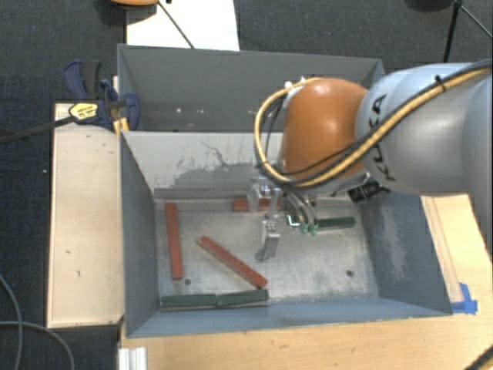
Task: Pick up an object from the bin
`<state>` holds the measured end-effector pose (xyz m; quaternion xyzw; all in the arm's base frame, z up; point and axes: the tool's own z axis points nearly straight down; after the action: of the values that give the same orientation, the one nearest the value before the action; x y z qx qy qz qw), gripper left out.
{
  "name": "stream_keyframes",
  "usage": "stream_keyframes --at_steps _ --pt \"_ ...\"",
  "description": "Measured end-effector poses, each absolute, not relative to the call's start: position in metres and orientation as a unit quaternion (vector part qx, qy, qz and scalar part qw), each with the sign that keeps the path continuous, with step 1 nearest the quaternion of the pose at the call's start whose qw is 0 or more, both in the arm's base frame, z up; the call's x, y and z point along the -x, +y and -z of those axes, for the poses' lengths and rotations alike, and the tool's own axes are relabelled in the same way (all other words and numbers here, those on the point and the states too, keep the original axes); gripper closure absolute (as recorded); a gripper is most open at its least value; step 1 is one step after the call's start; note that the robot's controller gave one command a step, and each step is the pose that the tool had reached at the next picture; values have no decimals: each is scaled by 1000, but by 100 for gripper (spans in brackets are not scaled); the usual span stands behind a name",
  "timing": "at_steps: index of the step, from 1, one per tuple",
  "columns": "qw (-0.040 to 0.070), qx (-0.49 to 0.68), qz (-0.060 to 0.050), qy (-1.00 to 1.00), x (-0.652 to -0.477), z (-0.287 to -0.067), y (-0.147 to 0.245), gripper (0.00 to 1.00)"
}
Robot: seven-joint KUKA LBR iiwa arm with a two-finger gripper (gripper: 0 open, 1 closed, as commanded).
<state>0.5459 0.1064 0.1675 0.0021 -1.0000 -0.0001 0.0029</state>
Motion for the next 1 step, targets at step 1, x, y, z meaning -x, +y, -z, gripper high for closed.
stream_keyframes --at_steps 1 --pt "-1 -1 1 -1000 -548 -172 106 0"
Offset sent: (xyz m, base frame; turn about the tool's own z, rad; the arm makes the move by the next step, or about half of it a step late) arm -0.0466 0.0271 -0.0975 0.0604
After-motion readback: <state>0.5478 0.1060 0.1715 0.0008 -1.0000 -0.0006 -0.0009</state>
